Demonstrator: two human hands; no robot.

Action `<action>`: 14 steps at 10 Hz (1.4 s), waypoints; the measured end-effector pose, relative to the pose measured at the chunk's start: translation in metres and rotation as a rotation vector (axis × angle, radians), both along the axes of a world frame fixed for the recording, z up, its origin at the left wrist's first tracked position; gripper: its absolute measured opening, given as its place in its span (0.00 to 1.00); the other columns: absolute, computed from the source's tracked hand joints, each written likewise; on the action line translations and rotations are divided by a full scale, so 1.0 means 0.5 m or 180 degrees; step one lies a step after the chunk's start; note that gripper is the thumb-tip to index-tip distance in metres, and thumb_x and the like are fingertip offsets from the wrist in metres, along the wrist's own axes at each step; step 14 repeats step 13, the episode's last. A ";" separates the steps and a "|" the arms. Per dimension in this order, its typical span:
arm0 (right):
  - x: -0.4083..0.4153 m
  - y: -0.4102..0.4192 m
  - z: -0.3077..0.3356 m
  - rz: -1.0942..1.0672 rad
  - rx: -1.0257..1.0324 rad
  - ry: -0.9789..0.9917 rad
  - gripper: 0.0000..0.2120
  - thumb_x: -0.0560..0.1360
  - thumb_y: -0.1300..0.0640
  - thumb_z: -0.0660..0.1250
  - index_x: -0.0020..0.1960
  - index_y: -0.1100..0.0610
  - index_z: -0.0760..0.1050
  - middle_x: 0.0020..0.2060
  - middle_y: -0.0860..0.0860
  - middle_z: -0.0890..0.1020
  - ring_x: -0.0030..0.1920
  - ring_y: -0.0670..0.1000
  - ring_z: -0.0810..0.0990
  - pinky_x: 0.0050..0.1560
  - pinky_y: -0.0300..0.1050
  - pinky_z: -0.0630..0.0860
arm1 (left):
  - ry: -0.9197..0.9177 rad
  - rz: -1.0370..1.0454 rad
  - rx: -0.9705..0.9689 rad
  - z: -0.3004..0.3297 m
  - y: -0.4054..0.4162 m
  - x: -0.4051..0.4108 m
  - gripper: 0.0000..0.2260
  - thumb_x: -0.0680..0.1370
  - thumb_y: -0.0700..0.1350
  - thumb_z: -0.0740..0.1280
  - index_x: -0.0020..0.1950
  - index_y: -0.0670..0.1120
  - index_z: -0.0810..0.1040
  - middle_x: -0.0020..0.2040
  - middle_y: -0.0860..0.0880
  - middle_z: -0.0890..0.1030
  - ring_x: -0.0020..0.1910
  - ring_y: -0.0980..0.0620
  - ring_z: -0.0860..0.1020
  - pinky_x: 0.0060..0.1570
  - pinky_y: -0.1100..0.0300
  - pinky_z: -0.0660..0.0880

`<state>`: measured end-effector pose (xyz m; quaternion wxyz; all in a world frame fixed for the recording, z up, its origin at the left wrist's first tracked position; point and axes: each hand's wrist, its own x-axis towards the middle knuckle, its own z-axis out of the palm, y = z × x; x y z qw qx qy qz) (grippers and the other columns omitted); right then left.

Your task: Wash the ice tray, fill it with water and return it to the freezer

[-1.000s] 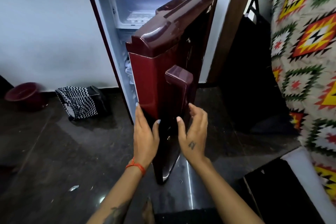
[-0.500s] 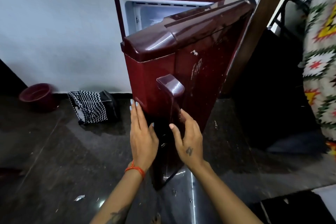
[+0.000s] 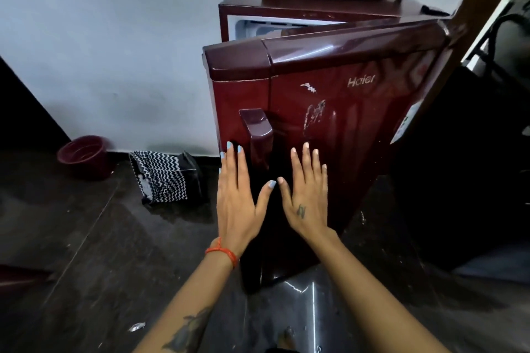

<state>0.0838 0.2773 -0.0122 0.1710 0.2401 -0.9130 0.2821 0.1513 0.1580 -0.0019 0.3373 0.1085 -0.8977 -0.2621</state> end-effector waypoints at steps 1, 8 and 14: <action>-0.034 -0.027 -0.009 0.0008 0.0148 -0.0051 0.29 0.80 0.44 0.48 0.77 0.55 0.49 0.76 0.51 0.45 0.77 0.53 0.41 0.75 0.57 0.43 | -0.0123 0.0045 -0.0076 -0.004 -0.029 -0.042 0.37 0.79 0.59 0.57 0.77 0.41 0.44 0.79 0.43 0.48 0.78 0.45 0.50 0.73 0.45 0.58; -0.278 -0.169 -0.027 0.0093 0.0568 -0.0112 0.30 0.79 0.43 0.45 0.76 0.55 0.43 0.76 0.51 0.41 0.76 0.54 0.38 0.73 0.58 0.37 | -0.0215 0.0472 0.0051 0.000 -0.210 -0.301 0.36 0.80 0.54 0.61 0.78 0.41 0.45 0.78 0.42 0.52 0.77 0.47 0.52 0.73 0.57 0.52; -0.329 -0.250 -0.033 -0.0483 0.0524 -0.0105 0.30 0.80 0.43 0.48 0.77 0.55 0.45 0.77 0.52 0.41 0.76 0.54 0.39 0.74 0.60 0.40 | -0.0077 -0.0278 0.0189 -0.011 -0.308 -0.391 0.36 0.80 0.54 0.61 0.77 0.45 0.42 0.78 0.42 0.50 0.77 0.44 0.52 0.73 0.47 0.60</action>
